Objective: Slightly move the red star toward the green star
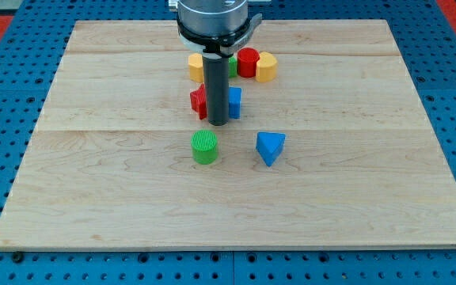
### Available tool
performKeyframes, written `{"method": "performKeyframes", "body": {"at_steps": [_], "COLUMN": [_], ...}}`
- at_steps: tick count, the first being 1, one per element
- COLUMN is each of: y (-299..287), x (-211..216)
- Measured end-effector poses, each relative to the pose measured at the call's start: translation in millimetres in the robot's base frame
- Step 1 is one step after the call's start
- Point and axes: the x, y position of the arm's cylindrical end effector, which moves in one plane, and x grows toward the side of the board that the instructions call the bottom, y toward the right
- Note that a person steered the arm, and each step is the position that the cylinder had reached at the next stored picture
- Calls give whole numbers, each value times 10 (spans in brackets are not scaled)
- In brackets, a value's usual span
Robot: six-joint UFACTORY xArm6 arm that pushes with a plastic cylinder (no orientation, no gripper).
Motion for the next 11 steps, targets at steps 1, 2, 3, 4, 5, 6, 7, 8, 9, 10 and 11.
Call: {"method": "performKeyframes", "body": {"at_steps": [1, 2, 3, 4, 5, 6, 7, 8, 9, 10, 11], "y": [-3, -170, -484, -616, -457, -171, -148, -258, -585, -767, -654], "x": [91, 214, 201, 140, 100, -22, -150, -159, -176, -220, -223]}}
